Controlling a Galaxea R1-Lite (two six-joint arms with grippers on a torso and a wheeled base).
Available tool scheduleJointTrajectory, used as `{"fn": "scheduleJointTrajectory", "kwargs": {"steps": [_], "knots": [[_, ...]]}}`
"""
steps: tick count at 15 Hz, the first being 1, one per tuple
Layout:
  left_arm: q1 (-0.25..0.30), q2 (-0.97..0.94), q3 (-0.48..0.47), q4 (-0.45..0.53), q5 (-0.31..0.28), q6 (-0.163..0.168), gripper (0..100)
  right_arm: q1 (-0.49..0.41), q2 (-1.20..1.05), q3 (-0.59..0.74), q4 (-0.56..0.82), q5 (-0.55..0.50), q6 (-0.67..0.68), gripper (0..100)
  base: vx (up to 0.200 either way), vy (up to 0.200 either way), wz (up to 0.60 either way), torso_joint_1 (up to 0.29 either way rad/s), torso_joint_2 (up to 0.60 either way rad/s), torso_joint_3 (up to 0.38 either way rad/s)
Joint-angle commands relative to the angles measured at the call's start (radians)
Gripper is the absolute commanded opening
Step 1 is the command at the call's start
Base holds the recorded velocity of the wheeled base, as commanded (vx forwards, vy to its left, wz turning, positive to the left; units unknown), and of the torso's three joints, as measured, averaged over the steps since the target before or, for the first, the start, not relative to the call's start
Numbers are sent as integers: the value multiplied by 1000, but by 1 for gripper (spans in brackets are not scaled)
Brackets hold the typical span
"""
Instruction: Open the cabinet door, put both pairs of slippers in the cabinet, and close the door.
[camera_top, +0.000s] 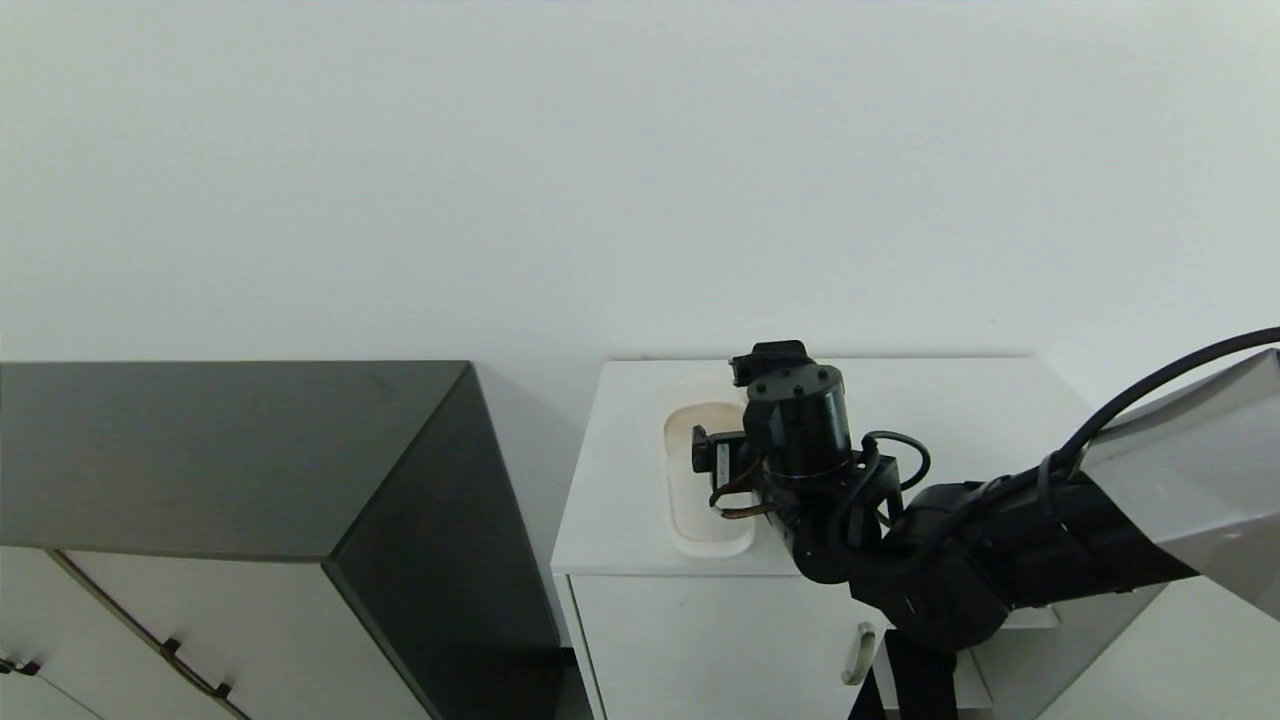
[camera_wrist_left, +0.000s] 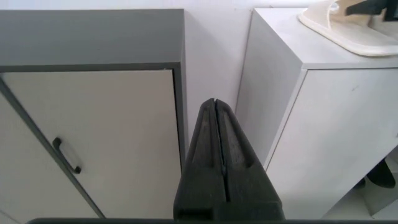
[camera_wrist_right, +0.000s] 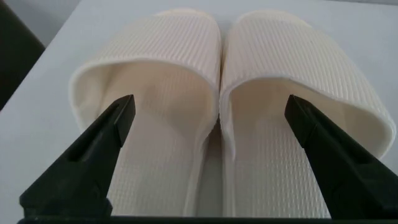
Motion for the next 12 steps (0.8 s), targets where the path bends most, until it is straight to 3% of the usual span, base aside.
{"fn": "scheduleJointTrajectory", "kwargs": {"steps": [1,10,11,12], "knots": [[0,0,0,0,0,0,0,-5,20,-5,-1,5,0,100,0,0,0,0,0,0],[0,0,0,0,0,0,0,-59,156,-140,-39,32,-50,100,0,0,0,0,0,0],[0,0,0,0,0,0,0,-64,167,-156,-53,32,-66,0,0,0,0,0,0,0],[0,0,0,0,0,-2,0,-64,170,-164,-62,32,-70,0,0,0,0,0,0,0]]}}
